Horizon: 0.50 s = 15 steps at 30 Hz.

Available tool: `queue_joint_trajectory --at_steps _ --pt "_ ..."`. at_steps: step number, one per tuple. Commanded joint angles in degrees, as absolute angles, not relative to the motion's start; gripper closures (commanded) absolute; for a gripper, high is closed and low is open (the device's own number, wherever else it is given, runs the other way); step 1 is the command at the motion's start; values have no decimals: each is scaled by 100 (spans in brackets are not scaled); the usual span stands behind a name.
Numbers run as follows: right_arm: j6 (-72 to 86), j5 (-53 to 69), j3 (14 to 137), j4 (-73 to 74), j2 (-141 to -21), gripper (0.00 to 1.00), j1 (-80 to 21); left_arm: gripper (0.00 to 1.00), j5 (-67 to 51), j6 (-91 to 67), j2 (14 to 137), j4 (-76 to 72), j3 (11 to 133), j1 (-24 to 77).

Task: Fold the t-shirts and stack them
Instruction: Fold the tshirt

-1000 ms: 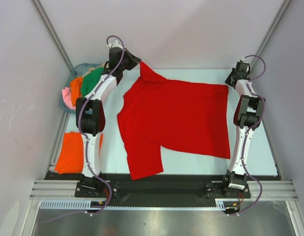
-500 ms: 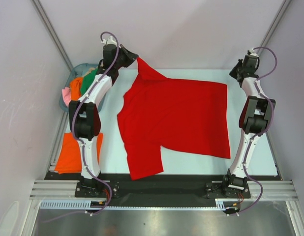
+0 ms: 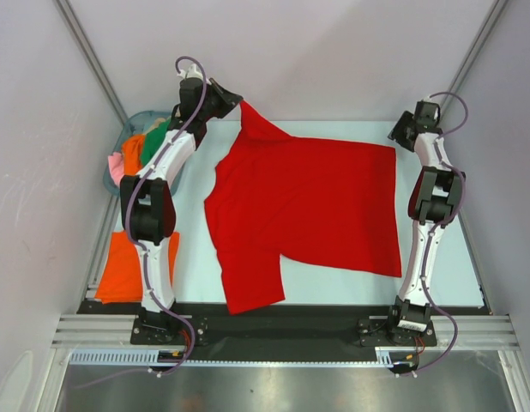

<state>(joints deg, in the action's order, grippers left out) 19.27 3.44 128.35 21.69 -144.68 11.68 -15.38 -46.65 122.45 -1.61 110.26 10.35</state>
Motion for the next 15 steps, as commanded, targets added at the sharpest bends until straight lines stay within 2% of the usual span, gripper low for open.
queue_joint_trajectory --at_steps 1,4,7,10,15 --pt "1697 10 13254 2645 -14625 40 1090 100 -1635 -4781 12217 -448 11109 1002" --pt "1609 -254 13324 2689 -14713 40 1063 100 -1661 -4816 12226 -492 11092 1002" --pt "1521 -334 13315 2707 -14765 50 1046 100 -1679 -4825 12199 -545 11022 1002" --pt "1398 -377 13368 2716 -14844 55 1011 100 -1679 -4843 12182 -598 10969 1002" --pt "1266 -422 13412 2777 -14932 55 958 100 -1688 -4860 12208 -633 10960 1002"
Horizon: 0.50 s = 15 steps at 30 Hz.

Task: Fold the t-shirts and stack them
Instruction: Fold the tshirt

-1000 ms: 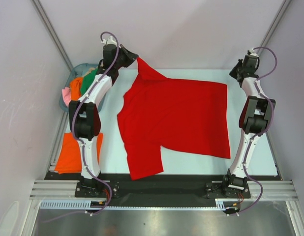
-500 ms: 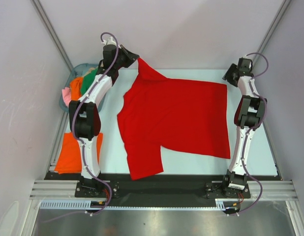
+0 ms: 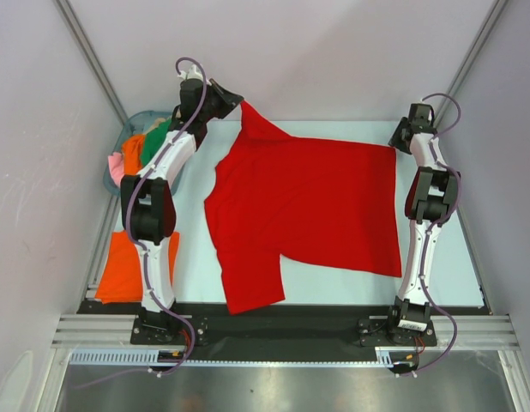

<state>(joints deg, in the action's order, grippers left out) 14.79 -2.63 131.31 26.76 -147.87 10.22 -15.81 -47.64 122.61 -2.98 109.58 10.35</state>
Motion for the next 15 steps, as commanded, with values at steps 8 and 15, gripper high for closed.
queue_joint_trajectory --at_steps 8,15 --pt "1248 -316 13509 2997 -15038 61 906 100 -1705 -4896 12252 -677 10951 1002" --pt "1081 -694 13605 3102 -15170 76 818 100 -1731 -4931 12269 -721 10951 1002"
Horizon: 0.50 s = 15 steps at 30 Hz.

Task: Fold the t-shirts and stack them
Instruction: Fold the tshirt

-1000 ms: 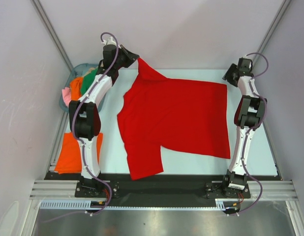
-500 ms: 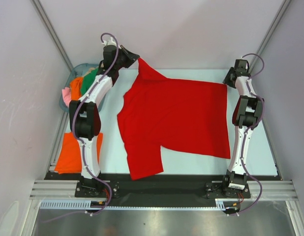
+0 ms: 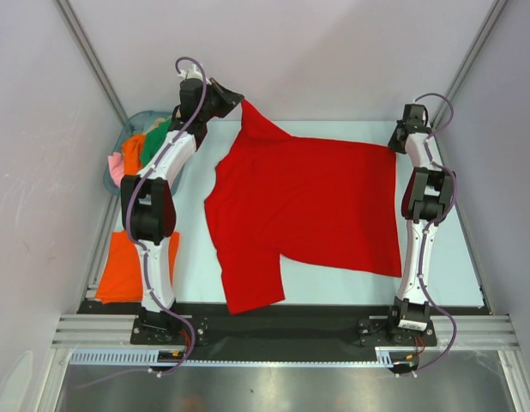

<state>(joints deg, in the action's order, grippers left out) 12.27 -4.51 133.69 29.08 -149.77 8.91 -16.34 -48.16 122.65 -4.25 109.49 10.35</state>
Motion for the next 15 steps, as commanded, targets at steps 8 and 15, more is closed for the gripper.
queue_joint_trajectory --at_steps 8,15 --pt "1029 -703 13675 2857 -15232 100 853 100 -1802 -4983 12349 -765 10978 993" --pt "1029 -203 12764 1645 -14240 100 905 100 -1705 -4966 12103 -571 10732 914"
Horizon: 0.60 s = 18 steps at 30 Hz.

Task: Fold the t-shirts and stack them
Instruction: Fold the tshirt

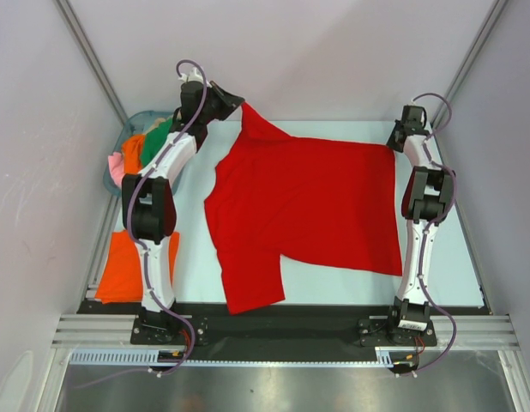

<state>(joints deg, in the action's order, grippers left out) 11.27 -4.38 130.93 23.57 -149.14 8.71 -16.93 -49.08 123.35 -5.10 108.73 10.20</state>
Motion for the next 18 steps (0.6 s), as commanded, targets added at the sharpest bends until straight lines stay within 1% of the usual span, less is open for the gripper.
queue_joint_trajectory --at_steps 1,4,6,10,18 --pt "1020 -98 12692 1478 -14125 100 914 100 -1696 -4975 12016 -545 10662 897" --pt "1055 297 12578 1546 -13809 100 914 100 -1714 -4992 11901 -457 10468 853" --pt "1063 351 12367 1547 -13537 100 914 100 -1740 -5010 11839 -361 10380 835" --pt "1204 457 11350 1223 -12921 100 958 100 -1854 -5080 11672 -185 10222 791" --pt "1380 782 10346 1133 -12024 100 1107 100 -1723 -4966 10707 -62 9388 738"
